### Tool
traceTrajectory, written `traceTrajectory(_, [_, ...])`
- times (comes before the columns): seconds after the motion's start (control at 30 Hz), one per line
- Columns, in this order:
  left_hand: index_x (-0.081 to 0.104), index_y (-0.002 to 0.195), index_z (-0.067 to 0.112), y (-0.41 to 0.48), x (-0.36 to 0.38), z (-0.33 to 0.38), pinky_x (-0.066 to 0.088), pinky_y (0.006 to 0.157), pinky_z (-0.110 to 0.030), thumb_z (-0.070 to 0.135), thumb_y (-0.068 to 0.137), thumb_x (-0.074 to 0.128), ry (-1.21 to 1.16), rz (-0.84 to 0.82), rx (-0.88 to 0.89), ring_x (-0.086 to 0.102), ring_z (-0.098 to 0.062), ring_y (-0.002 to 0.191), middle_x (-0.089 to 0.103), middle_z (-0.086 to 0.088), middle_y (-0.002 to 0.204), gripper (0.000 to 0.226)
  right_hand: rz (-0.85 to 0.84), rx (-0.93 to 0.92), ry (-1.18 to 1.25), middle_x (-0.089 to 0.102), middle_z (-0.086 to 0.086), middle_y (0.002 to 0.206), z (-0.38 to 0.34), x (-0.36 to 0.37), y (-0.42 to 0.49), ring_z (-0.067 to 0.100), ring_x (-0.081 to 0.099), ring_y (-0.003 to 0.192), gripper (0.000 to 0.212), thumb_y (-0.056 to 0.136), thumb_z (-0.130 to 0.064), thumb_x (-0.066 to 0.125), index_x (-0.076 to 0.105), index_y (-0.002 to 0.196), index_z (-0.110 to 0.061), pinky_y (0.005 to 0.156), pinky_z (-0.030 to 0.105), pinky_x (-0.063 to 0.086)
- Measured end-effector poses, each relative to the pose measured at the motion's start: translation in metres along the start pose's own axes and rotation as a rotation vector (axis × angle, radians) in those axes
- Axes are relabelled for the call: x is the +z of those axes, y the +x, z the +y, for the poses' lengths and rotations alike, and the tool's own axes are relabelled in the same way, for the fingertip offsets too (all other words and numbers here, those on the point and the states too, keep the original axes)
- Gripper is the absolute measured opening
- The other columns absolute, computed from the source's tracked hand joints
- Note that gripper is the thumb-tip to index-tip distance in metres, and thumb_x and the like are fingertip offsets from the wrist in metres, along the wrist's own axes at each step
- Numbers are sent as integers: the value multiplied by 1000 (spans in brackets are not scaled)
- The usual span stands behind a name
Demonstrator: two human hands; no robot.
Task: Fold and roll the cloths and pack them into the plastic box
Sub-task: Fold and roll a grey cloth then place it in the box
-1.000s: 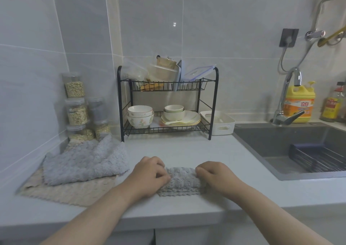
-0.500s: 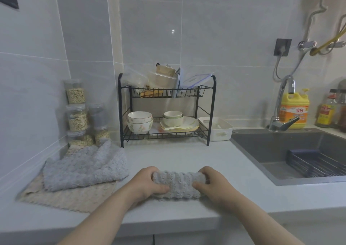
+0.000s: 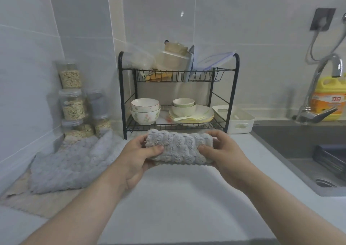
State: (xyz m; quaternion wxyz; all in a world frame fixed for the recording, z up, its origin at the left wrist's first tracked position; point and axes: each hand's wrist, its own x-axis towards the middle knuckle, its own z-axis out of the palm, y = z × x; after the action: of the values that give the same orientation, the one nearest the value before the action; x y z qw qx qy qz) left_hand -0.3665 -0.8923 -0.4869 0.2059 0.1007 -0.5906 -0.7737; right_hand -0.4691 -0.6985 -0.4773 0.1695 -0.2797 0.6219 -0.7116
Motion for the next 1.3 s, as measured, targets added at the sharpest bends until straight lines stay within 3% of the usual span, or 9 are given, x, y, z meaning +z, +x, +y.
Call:
traceTrajectory(0.23, [65,99,4,68,-8,0,59,63,-35,-2,61,63,-108,66,-69,72,-25,78,73,-14,91,39,32,66,61,70,6,84,13,0,82,25,66,80,25,84,7,63,60,102,-10,79,45,54])
traceTrajectory(0.4, [65,99,6,100,8,40,47,95,-54,-1,62,66,-201,182,-111,67,-33,93,72,-16,99,38,15,178,128,65,14,94,-23,0,113,27,62,82,24,84,6,64,59,99,-11,72,41,52])
traceTrajectory(0.53, [64,97,7,108,29,98,60,74,-41,2,66,60,-207,171,-161,72,-24,82,74,-11,91,31,-35,253,150,67,9,91,-90,-5,125,26,64,80,37,72,-3,72,62,103,-20,70,39,51])
traceTrajectory(0.63, [64,104,5,110,43,148,59,63,-33,3,70,59,-183,139,-190,71,-24,85,74,-11,96,34,-134,299,84,66,7,93,-151,-9,122,21,65,81,50,76,2,69,62,112,-31,71,32,53])
traceTrajectory(0.8, [60,116,0,110,92,206,55,82,-37,14,73,63,-305,91,-256,68,-26,101,68,-18,113,45,-296,332,1,68,3,110,-236,-5,101,17,65,92,67,74,5,63,58,125,-37,78,27,52])
traceTrajectory(0.93, [60,120,7,108,143,220,44,97,-40,36,71,67,-484,12,-366,58,-29,112,62,-16,122,57,-88,248,10,64,11,119,-274,-17,78,25,62,99,63,69,4,62,64,119,-35,87,47,49])
traceTrajectory(1.0, [62,113,9,100,173,218,45,87,-36,39,68,65,-512,-71,-456,58,-27,98,63,-15,109,54,58,216,57,63,17,119,-284,-34,59,29,62,98,63,68,5,61,64,119,-31,86,49,48])
traceTrajectory(1.1, [61,116,6,78,226,214,53,82,-38,22,69,67,-458,-343,-504,65,-26,91,68,-15,108,49,249,161,87,61,23,121,-301,-62,21,33,62,97,64,67,9,58,63,121,-25,85,48,48])
traceTrajectory(1.3, [61,106,10,48,328,206,54,51,-31,6,73,56,-384,-569,-485,69,-20,66,72,-10,85,34,572,118,-88,67,6,114,-324,-113,-64,24,67,95,64,67,2,67,57,124,-26,72,33,54])
